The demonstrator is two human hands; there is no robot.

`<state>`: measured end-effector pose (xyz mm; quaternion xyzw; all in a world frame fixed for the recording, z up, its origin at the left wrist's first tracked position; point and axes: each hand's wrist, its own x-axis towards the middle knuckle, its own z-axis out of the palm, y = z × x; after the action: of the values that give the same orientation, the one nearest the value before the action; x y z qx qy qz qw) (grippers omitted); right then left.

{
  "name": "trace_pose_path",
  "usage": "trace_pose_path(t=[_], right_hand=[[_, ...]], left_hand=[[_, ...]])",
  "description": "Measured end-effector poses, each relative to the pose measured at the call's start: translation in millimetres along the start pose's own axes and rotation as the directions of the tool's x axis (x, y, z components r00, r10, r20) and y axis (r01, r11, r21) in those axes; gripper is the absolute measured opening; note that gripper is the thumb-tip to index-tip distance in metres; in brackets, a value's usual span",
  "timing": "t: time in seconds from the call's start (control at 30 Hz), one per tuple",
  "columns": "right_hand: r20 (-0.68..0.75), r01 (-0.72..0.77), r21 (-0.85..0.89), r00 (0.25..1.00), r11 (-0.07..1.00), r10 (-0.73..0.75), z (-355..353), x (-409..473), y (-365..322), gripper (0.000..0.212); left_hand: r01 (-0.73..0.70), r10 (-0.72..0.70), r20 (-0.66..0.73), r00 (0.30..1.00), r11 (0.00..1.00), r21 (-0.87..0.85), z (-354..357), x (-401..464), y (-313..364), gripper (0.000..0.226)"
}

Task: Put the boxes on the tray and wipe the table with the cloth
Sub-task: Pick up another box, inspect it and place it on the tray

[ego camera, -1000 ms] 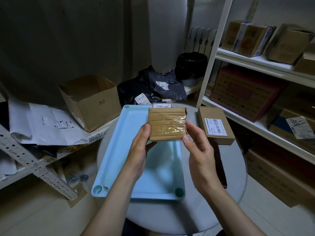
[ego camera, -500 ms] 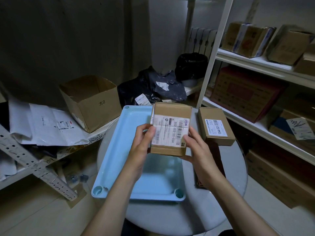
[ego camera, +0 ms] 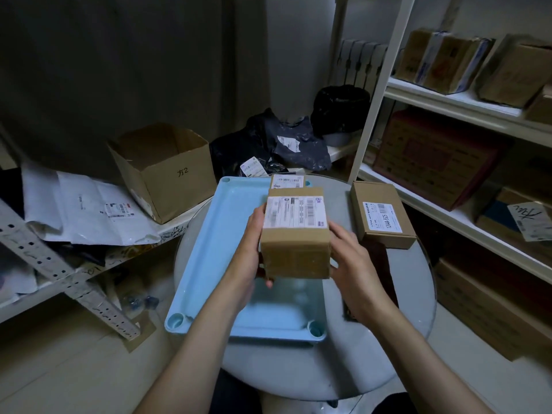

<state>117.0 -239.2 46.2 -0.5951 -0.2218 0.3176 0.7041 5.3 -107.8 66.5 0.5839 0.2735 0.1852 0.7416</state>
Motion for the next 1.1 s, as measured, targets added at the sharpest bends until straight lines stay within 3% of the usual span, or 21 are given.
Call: trace_pose_path(t=[0.2, 0.37, 0.5, 0.67, 0.73, 0.8, 0.87, 0.97, 1.1], right_hand=[[-0.113, -0.046, 0.1, 0.992, 0.994, 0.057, 8, -3, -13, 0.024], [-0.092, -0.164, 0.086, 0.981, 0.983, 0.171, 7, 4, -16, 0.037], [-0.116, -0.186, 0.002, 0.976, 0.983, 0.185, 6, 0, -15, 0.035], [-0.128, -0.051, 0.007, 0.991, 0.999, 0.051, 0, -8, -13, 0.015], [-0.154, 0.01, 0.024, 0.988, 1.0, -0.006, -2, -9, -12, 0.016], [-0.2, 0.072, -0.039, 0.977, 0.997, -0.078, -3, -10, -12, 0.021], [-0.214, 0.127, -0.118, 0.965, 0.985, -0.15, -1, -13, -13, 0.038], [-0.196, 0.212, -0.113, 0.953, 0.971, -0.231, -2, -19, -11, 0.061], [-0.069, 0.302, -0.094, 0.948, 0.949, -0.309, -1, -22, -9, 0.061]], left_hand=[[0.018, -0.013, -0.038, 0.999, 0.99, 0.141, -6, 3, 1, 0.081], [0.015, 0.0, -0.086, 0.996, 0.985, 0.17, -4, 2, -5, 0.066], [-0.025, 0.046, -0.11, 0.993, 0.983, 0.183, -5, 6, -8, 0.064], [-0.135, 0.129, -0.117, 0.985, 0.99, -0.043, -3, 6, -5, 0.029], [-0.098, 0.086, -0.079, 0.993, 0.982, -0.161, -5, 4, -2, 0.032], [-0.013, 0.012, -0.007, 1.0, 0.958, -0.285, -9, 3, -1, 0.053], [0.043, -0.035, 0.033, 0.999, 0.953, -0.301, -11, 4, -2, 0.064], [0.027, -0.052, -0.067, 0.996, 0.943, -0.331, -9, 8, -6, 0.054], [-0.114, 0.02, -0.23, 0.973, 0.907, -0.405, -20, 16, -14, 0.022]])
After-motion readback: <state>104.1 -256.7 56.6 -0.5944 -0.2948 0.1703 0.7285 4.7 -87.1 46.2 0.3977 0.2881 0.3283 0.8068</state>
